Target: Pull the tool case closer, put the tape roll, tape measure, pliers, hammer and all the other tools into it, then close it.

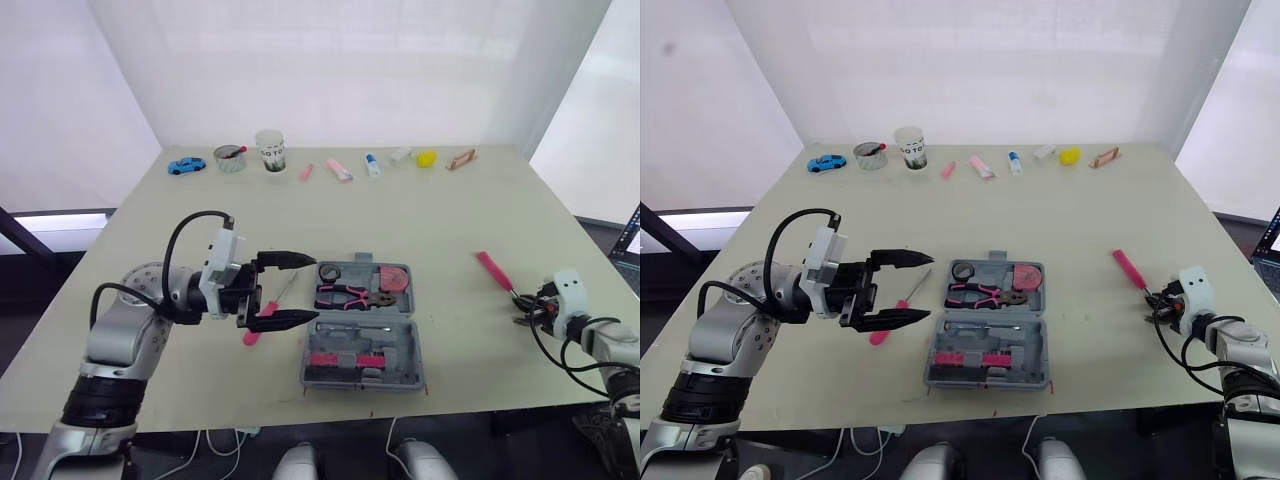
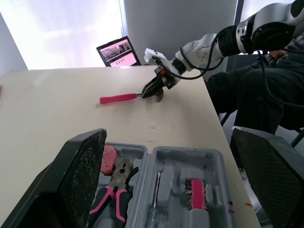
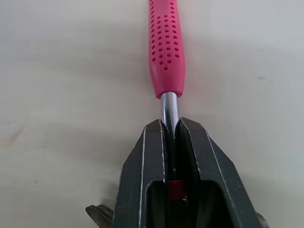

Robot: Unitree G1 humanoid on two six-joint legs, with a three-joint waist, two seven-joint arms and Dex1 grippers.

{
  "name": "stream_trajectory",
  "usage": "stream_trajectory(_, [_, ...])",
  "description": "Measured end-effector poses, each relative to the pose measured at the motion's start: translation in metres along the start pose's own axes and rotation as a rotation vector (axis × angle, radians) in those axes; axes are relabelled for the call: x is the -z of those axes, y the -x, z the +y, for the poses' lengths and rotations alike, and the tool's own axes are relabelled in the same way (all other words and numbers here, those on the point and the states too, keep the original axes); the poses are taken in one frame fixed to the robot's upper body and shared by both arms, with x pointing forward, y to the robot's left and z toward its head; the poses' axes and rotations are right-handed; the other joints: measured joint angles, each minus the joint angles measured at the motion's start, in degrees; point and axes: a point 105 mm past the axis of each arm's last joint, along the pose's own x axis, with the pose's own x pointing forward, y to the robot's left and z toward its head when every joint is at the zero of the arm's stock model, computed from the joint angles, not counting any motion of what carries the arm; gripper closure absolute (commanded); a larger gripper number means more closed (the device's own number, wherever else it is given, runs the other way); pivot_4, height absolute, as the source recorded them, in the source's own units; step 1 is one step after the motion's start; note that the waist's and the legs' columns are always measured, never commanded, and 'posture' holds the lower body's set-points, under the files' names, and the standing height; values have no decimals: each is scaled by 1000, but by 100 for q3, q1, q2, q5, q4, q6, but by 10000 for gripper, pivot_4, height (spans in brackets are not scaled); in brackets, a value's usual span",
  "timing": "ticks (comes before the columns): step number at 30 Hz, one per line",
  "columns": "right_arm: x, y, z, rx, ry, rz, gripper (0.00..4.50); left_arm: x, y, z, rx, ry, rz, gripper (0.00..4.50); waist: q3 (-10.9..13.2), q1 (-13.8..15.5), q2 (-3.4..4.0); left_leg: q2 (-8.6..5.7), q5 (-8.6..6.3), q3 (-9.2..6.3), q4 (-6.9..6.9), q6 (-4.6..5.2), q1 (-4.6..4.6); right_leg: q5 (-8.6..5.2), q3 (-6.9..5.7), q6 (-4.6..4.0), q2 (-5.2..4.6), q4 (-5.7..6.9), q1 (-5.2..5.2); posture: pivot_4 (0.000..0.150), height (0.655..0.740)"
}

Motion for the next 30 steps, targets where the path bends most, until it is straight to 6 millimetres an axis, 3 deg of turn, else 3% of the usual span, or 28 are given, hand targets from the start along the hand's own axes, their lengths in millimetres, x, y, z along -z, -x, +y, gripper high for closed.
stream_trajectory(6, [-48, 11, 39, -152, 208, -36, 44823, 6, 10, 2, -14, -11, 26, 0, 21, -9, 34, 2, 0, 1, -2, 0, -2, -1, 3, 2, 4, 3, -9, 1500, 7400])
stream_trajectory(10, [-75, 13, 82, -305, 313, -35, 44823, 12, 21, 1, -31, -9, 43, 0, 22, 5, 32, 2, 0, 2, -1, 0, -2, -2, 1, 2, 3, 3, -8, 1500, 7400])
stream_trajectory(18, [-88, 8, 125, -479, 419, 26, 44823, 20, 36, 3, -46, -7, 84, 0, 24, 35, 30, 2, 0, 5, 0, 0, -10, -2, 1, 0, 1, 1, -18, 1500, 7400])
stream_trajectory(19, [-95, 7, 149, -573, 480, 49, 44823, 21, 46, 4, -61, -14, 97, 0, 26, 35, 28, 4, 0, 1, -2, 0, -14, -3, -4, -2, 2, 1, -21, 1500, 7400])
stream_trajectory(23, [-97, 4, 169, -649, 534, 115, 44823, 26, 57, 4, -74, -2, 135, 0, 29, 41, 29, 5, 0, 5, 0, 0, -26, -11, -3, -16, 0, 2, -36, 1500, 7400])
stream_trajectory(24, [-101, 4, 183, -690, 565, 125, 44823, 28, 60, 5, -78, 2, 145, 0, 29, 37, 29, 5, 0, 3, 2, 0, -35, -11, -4, -17, 1, 4, -43, 1500, 7400])
stream_trajectory(30, [-101, 4, 204, -748, 630, 173, 44823, 32, 66, 2, -77, 14, 170, 0, 28, 108, 27, 5, 1, 1, 15, 0, -103, 0, -9, -1, 0, 11, -108, 1500, 7400])
